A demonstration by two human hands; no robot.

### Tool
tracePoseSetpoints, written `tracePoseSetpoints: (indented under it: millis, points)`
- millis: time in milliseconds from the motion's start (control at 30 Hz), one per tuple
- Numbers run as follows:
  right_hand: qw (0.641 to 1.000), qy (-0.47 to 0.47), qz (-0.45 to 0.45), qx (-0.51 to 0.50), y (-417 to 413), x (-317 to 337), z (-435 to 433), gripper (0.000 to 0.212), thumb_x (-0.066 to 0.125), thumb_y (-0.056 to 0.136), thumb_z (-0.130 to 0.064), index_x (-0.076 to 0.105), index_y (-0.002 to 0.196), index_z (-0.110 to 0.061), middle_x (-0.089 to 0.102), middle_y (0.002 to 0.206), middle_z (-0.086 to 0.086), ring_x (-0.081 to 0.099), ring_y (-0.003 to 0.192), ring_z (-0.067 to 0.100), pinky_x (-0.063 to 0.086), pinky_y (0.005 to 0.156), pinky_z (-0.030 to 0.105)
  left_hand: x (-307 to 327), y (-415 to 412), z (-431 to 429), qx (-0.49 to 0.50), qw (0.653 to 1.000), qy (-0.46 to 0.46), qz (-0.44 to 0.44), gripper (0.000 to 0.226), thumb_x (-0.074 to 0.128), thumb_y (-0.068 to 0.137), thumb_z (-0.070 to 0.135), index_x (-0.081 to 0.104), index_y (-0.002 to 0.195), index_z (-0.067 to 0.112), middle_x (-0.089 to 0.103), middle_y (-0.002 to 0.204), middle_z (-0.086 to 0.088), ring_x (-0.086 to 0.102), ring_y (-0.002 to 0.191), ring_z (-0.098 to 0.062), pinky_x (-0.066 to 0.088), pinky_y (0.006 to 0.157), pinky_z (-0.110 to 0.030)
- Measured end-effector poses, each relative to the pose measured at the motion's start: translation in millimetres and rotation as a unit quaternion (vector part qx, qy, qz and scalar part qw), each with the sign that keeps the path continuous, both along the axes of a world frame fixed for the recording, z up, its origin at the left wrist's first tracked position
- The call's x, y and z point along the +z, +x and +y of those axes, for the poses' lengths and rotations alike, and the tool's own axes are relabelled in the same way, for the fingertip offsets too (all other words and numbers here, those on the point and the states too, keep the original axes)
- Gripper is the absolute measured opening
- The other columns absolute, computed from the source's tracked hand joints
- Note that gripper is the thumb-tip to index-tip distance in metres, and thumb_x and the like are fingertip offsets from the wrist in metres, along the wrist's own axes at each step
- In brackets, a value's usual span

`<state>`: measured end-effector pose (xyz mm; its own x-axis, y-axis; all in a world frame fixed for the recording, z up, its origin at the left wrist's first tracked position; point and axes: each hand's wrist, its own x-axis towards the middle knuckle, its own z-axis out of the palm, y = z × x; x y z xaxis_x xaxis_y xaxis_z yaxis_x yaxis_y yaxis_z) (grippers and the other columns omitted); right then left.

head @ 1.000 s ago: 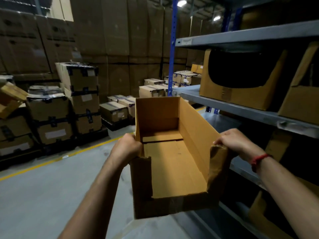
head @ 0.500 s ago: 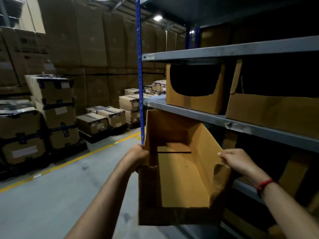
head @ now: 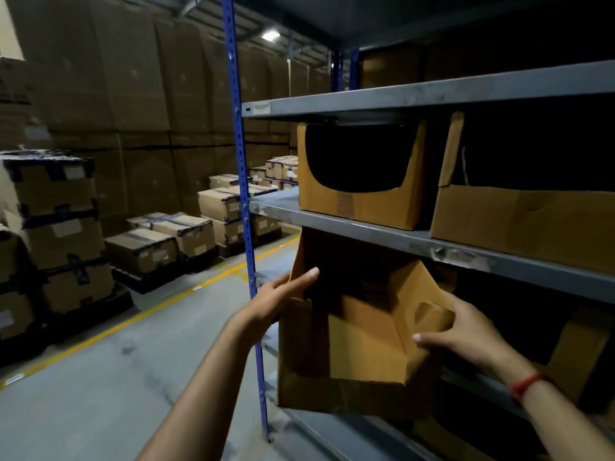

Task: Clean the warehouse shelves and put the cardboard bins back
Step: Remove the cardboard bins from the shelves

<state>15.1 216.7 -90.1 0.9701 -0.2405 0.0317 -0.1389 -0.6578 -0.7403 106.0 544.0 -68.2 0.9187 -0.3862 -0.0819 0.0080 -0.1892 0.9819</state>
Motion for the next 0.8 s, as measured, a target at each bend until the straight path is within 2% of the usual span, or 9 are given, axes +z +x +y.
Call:
tracePoseSetpoints:
  millis: [67, 133, 233, 300, 367, 433, 567, 700, 800]
  points:
    - [0.999, -0.034, -0.013, -0.036, 26, -5, 7, 0.094, 0.092, 0.059, -0.041, 0.046, 0.141, -0.032, 0.062, 0.116, -0.011, 0.060, 0.108, 0.015, 0.052, 0.095, 0.042, -12, 19, -1, -0.033, 0.999, -0.009, -0.018, 0.086, 0.085, 0.054, 0.066, 0.052, 0.128, 0.038, 0.062, 0.131, 0.008, 0.064, 0.113, -0.012, 0.051, 0.099, -0.031]
    - [0.997, -0.046, -0.008, -0.055, 47, -9, 14, 0.085, 0.090, 0.065, -0.038, 0.047, 0.137, -0.033, 0.063, 0.115, -0.008, 0.061, 0.106, 0.017, 0.053, 0.086, 0.037, -26, 41, -4, -0.039, 0.998, -0.005, -0.047, 0.090, 0.092, 0.054, 0.055, 0.047, 0.132, 0.041, 0.060, 0.132, 0.006, 0.062, 0.115, -0.013, 0.050, 0.103, -0.037]
    - [0.995, -0.049, -0.039, -0.084, 67, -14, 21, 0.082, 0.090, 0.067, -0.036, 0.047, 0.137, -0.035, 0.064, 0.113, -0.008, 0.062, 0.104, 0.017, 0.051, 0.077, 0.032, -40, 70, -5, -0.009, 0.997, -0.016, -0.080, 0.093, 0.093, 0.065, 0.026, 0.033, 0.133, 0.046, 0.057, 0.121, 0.011, 0.058, 0.106, -0.001, 0.052, 0.086, -0.018]
    - [0.991, -0.056, -0.070, -0.104, 77, -22, 22, 0.077, 0.089, 0.068, -0.039, 0.050, 0.134, -0.035, 0.066, 0.112, -0.008, 0.063, 0.106, 0.020, 0.052, 0.086, 0.035, -53, 89, -7, -0.011, 0.991, -0.026, -0.133, 0.086, 0.093, 0.065, 0.016, 0.045, 0.135, 0.032, 0.062, 0.119, 0.005, 0.060, 0.098, 0.004, 0.050, 0.078, -0.012]
    - [0.985, -0.045, -0.097, -0.133, 84, -26, 20, 0.075, 0.087, 0.071, -0.037, 0.052, 0.137, -0.031, 0.068, 0.113, -0.006, 0.064, 0.107, 0.020, 0.049, 0.088, 0.031, -67, 104, -13, 0.008, 0.984, -0.025, -0.177, 0.081, 0.094, 0.063, 0.011, 0.053, 0.133, 0.007, 0.068, 0.110, -0.010, 0.064, 0.085, 0.008, 0.049, 0.073, -0.009]
    - [0.980, -0.030, -0.107, -0.167, 87, -28, 22, 0.067, 0.085, 0.075, -0.036, 0.056, 0.135, -0.027, 0.069, 0.109, -0.005, 0.063, 0.105, 0.021, 0.047, 0.086, 0.029, -78, 118, -20, 0.044, 0.978, -0.025, -0.200, 0.077, 0.092, 0.066, 0.010, 0.054, 0.133, 0.008, 0.068, 0.105, 0.002, 0.064, 0.086, 0.009, 0.051, 0.075, -0.011]
    - [0.970, -0.002, -0.104, -0.219, 90, -47, 30, 0.031, 0.074, 0.085, -0.044, 0.065, 0.093, -0.016, 0.065, 0.080, -0.007, 0.065, 0.082, 0.018, 0.044, 0.059, 0.024, -92, 156, -35, 0.086, 0.971, -0.030, -0.222, 0.074, 0.091, 0.069, 0.012, 0.056, 0.135, 0.013, 0.068, 0.114, 0.004, 0.065, 0.101, -0.006, 0.053, 0.090, -0.029]
    - [0.962, -0.027, -0.129, -0.241, 111, -58, 30, 0.034, 0.070, 0.087, -0.046, 0.064, 0.081, -0.014, 0.065, 0.074, -0.002, 0.062, 0.070, 0.014, 0.039, 0.050, 0.020, -104, 176, -46, 0.142, 0.967, -0.052, -0.206, 0.035, 0.085, 0.075, 0.012, 0.063, 0.100, 0.024, 0.066, 0.088, 0.010, 0.061, 0.078, -0.004, 0.047, 0.074, -0.027]
    - [0.956, -0.031, -0.132, -0.262, 134, -65, 26, 0.041, 0.068, 0.086, -0.054, 0.064, 0.084, -0.014, 0.066, 0.077, 0.000, 0.062, 0.072, 0.017, 0.048, 0.056, 0.026, -108, 195, -54, 0.160, 0.968, -0.066, -0.184, 0.028, 0.080, 0.078, 0.009, 0.059, 0.079, 0.028, 0.063, 0.076, 0.008, 0.057, 0.067, -0.005, 0.046, 0.069, -0.029]
